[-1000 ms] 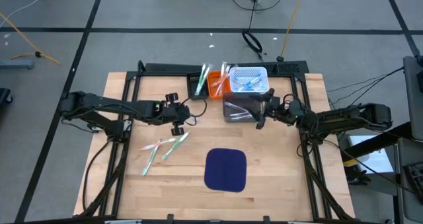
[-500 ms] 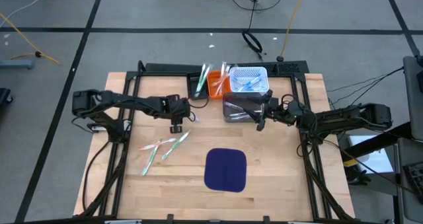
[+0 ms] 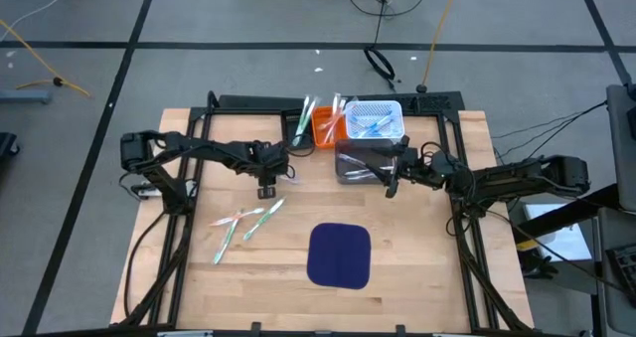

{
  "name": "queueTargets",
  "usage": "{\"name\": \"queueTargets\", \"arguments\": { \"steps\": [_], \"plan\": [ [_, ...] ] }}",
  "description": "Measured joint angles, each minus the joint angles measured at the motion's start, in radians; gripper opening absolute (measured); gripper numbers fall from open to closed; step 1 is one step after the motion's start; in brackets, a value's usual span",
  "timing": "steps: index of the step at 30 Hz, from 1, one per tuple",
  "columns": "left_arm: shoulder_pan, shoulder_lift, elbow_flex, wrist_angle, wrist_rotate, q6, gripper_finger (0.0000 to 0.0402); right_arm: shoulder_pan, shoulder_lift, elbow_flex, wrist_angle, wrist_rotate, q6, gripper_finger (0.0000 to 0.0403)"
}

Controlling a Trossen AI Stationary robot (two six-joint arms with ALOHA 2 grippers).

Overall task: Pick & Place Toothbrushes
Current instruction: Put the violet toothbrush into the gray basket

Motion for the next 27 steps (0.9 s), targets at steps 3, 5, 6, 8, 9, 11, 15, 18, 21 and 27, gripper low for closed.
{"name": "queueTargets", "arguments": {
  "steps": [3,5,6,8,9,11,15,18,21,27],
  "plan": [
    [-0.001,-0.014,-0.003,0.001,0.011,-0.019,0.0068,0.000,0.000,0.000,-0.003,0.001,-0.003,0.0254],
    [-0.001,-0.032,-0.003,0.002,0.014,-0.034,0.0022,0.000,0.000,0.000,-0.011,0.001,-0.004,0.0254],
    [-0.001,-0.041,-0.005,0.003,0.011,-0.044,0.0013,0.000,0.000,0.000,-0.013,0.001,-0.004,0.0254],
    [0.004,-0.061,-0.008,0.001,-0.007,-0.064,0.0014,0.000,0.000,0.000,-0.019,0.002,-0.004,0.0254],
    [0.004,-0.075,-0.008,-0.004,-0.008,-0.073,0.0013,0.000,0.000,0.000,-0.024,0.002,-0.005,0.0254],
    [-0.002,-0.100,-0.006,-0.007,0.006,-0.084,0.0006,0.000,0.000,0.000,-0.032,0.002,-0.001,0.0254],
    [-0.012,-0.152,-0.007,-0.025,0.062,-0.124,0.0005,0.000,0.000,0.000,-0.034,0.002,0.023,0.0254],
    [-0.038,-0.199,-0.006,-0.021,0.093,-0.152,0.0004,0.000,0.000,0.000,-0.036,0.000,0.026,0.0254],
    [-0.073,-0.254,-0.006,0.018,0.094,-0.177,0.0004,0.000,0.000,0.000,-0.038,-0.001,0.039,0.0254],
    [-0.135,-0.331,-0.005,0.283,0.110,-0.186,0.0004,0.000,0.000,0.007,-0.039,-0.027,0.044,0.0254]
  ]
}}
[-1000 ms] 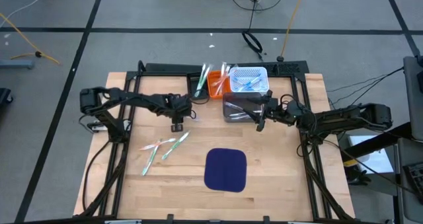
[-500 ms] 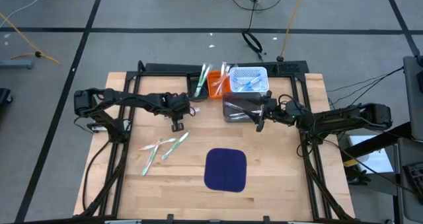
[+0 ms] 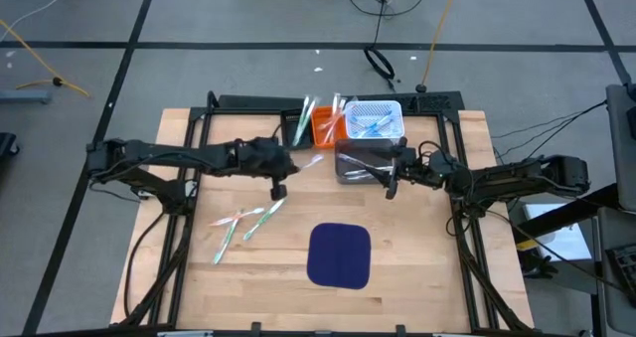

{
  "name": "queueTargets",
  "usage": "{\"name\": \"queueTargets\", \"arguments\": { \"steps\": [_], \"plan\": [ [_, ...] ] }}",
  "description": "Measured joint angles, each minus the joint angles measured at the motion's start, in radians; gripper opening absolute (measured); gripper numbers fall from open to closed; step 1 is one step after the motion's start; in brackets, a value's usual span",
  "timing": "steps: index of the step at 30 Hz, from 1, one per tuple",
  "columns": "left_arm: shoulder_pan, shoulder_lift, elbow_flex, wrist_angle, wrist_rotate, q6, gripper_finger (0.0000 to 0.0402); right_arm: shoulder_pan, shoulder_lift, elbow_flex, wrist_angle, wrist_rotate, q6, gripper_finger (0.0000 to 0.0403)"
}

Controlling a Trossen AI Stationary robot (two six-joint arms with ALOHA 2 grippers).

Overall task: Pick & Place Toothbrushes
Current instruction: Put the violet toothbrush into the gray basket

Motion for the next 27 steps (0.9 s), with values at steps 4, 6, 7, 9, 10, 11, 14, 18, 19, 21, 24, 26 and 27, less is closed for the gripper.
{"name": "queueTargets", "arguments": {
  "steps": [4,6,7,9,10,11,14,18,19,21,24,26,27],
  "plan": [
    [-0.018,-0.005,0.000,0.225,0.053,0.009,0.0005,0.000,0.000,0.024,-0.012,-0.001,-0.002,0.0254],
    [-0.025,-0.005,0.000,0.306,0.062,0.006,0.0004,0.000,0.000,0.035,-0.015,-0.010,-0.003,0.0254],
    [-0.029,-0.005,0.000,0.341,0.062,0.006,0.0003,0.000,0.000,0.043,-0.014,-0.024,-0.003,0.0254],
    [-0.035,-0.005,0.000,0.394,0.062,0.006,0.0003,0.000,0.000,0.055,-0.012,-0.027,-0.003,0.0254],
    [-0.037,-0.005,0.000,0.424,0.062,0.006,0.0004,0.000,0.000,0.061,-0.015,-0.027,-0.004,0.0254],
    [-0.041,-0.005,0.000,0.449,0.064,0.006,0.0005,0.000,0.000,0.066,-0.016,-0.027,-0.004,0.0254],
    [-0.048,0.002,0.000,0.507,0.068,0.019,0.0003,0.000,0.000,0.085,-0.016,-0.027,-0.004,0.0254],
    [-0.056,0.047,-0.001,0.623,0.070,0.026,0.0005,0.000,0.003,0.104,-0.019,-0.032,-0.006,0.0254],
    [-0.056,0.065,0.001,0.669,0.074,0.033,0.0003,0.000,0.009,0.111,-0.018,-0.047,-0.007,0.0254],
    [-0.055,0.101,0.002,0.723,0.087,0.040,0.0003,0.002,0.018,0.120,-0.020,-0.053,-0.007,0.0254],
    [-0.051,0.165,0.001,0.832,0.088,0.036,0.0005,0.007,0.054,0.145,-0.018,-0.053,-0.008,0.0254],
    [-0.045,0.201,0.004,0.904,0.089,0.031,0.0003,0.007,0.083,0.162,-0.020,-0.053,-0.008,0.0254],
    [-0.042,0.217,0.006,0.925,0.089,0.028,0.0003,0.007,0.098,0.172,-0.020,-0.053,-0.008,0.0254]
  ]
}}
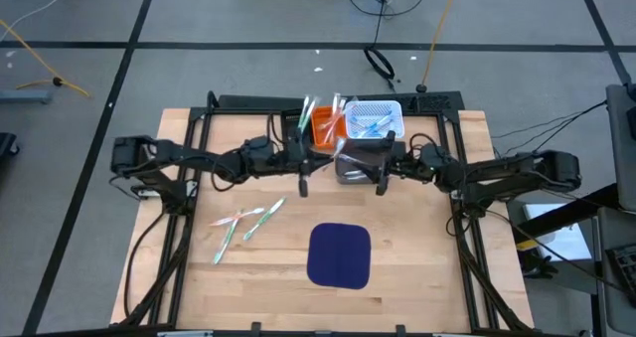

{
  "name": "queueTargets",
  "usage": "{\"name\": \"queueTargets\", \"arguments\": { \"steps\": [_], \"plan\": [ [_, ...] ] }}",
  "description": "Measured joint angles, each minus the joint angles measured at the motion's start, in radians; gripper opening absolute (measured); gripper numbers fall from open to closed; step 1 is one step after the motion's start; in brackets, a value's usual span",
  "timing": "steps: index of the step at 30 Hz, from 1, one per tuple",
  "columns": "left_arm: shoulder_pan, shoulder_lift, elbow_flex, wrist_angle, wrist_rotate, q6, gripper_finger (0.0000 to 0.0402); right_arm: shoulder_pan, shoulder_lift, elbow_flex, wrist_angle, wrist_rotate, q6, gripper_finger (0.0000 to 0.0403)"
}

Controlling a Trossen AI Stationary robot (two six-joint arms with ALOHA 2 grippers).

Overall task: Pick & Place Toothbrushes
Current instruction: Put the violet toothbrush into the gray basket

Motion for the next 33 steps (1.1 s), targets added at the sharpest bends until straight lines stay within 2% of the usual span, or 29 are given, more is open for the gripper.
{"name": "queueTargets", "arguments": {
  "steps": [9,17,22,28,29,33],
  "plan": [
    [0.010,0.149,0.106,0.017,0.001,-0.026,0.0006,0.000,0.103,0.095,0.001,-0.051,-0.001,0.0254],
    [0.009,0.195,0.144,0.001,0.002,-0.027,0.0008,-0.003,0.112,0.122,0.003,-0.049,-0.023,0.0241],
    [0.010,0.195,0.144,-0.002,0.000,-0.034,0.0005,-0.003,0.112,0.122,-0.006,-0.049,-0.016,0.0177],
    [0.010,0.195,0.144,-0.002,-0.005,-0.041,0.0029,-0.003,0.112,0.122,-0.018,-0.050,-0.018,0.0034],
    [0.010,0.195,0.144,-0.002,-0.002,-0.042,0.0030,-0.003,0.112,0.122,-0.018,-0.048,-0.025,0.0021],
    [0.010,0.195,0.144,-0.004,-0.010,-0.040,0.0031,-0.003,0.112,0.122,-0.024,-0.048,-0.034,0.0016]
  ]
}}
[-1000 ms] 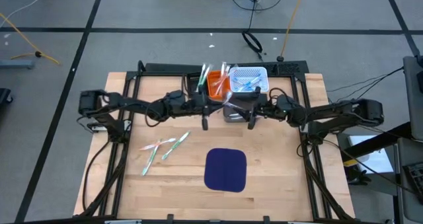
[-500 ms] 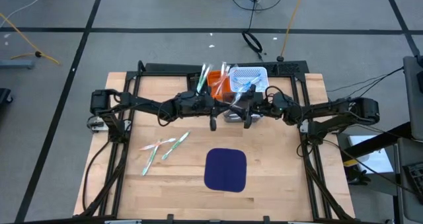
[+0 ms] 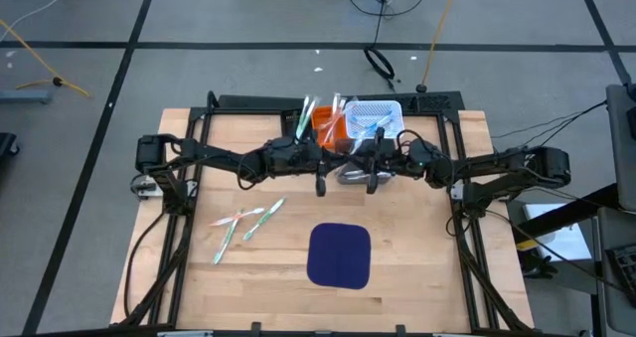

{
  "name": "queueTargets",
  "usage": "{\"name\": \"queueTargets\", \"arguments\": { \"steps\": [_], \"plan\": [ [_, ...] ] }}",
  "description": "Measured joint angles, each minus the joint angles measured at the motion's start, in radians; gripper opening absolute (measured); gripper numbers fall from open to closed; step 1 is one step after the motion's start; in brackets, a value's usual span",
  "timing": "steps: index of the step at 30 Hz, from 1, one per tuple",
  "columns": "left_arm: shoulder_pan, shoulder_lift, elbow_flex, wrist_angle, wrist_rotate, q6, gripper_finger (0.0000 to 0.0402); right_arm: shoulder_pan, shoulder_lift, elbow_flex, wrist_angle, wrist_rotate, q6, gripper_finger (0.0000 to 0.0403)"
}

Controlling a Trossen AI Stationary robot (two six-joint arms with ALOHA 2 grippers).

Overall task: Pick & Place Toothbrushes
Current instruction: Put the violet toothbrush into the gray basket

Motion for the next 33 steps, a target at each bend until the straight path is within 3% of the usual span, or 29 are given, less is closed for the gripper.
{"name": "queueTargets", "arguments": {
  "steps": [12,18,26,33],
  "plan": [
    [0.021,-0.063,0.000,-0.149,-0.075,0.012,0.0033,-0.048,-0.056,-0.002,-0.137,0.005,-0.021,0.0016],
    [0.033,-0.176,0.000,-0.454,-0.084,-0.003,0.0033,-0.058,-0.060,-0.028,-0.168,0.051,-0.025,0.0016],
    [0.002,-0.295,-0.001,-0.781,-0.082,-0.050,0.0033,-0.078,-0.061,-0.099,-0.092,0.102,-0.007,0.0015],
    [-0.047,-0.304,-0.001,-0.833,-0.081,-0.068,0.0033,-0.078,-0.048,-0.166,0.013,0.135,0.036,0.0015]
  ]
}}
